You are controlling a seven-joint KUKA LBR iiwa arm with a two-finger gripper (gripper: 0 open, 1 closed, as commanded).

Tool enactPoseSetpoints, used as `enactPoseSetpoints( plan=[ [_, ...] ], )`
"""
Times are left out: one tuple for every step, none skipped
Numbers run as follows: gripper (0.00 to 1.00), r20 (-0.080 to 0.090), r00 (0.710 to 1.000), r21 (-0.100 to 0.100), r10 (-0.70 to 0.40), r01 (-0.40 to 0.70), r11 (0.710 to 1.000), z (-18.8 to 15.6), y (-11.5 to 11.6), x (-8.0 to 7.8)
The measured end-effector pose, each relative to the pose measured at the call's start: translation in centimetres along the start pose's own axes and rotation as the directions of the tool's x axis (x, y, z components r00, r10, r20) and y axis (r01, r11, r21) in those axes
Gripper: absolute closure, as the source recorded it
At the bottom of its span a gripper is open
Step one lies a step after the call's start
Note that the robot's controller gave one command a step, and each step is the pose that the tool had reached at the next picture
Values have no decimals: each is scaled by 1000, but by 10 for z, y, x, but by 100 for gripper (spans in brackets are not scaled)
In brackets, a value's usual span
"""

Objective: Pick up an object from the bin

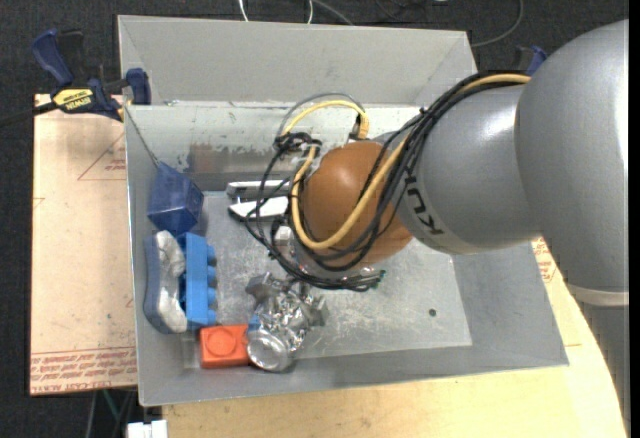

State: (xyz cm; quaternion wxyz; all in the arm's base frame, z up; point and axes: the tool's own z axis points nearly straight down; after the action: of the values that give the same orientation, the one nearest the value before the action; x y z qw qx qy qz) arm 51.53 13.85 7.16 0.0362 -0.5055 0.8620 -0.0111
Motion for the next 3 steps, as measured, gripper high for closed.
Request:
enactPoseSetpoints(
  plan=[
    [100,-1,1000,1,-27,27,1000,0,-5,7],
    [100,4,998,2,69,-69,998,1,18,-27],
    [100,2,1000,8,-4,4,1000,-78,-11,-10]
  ],
)
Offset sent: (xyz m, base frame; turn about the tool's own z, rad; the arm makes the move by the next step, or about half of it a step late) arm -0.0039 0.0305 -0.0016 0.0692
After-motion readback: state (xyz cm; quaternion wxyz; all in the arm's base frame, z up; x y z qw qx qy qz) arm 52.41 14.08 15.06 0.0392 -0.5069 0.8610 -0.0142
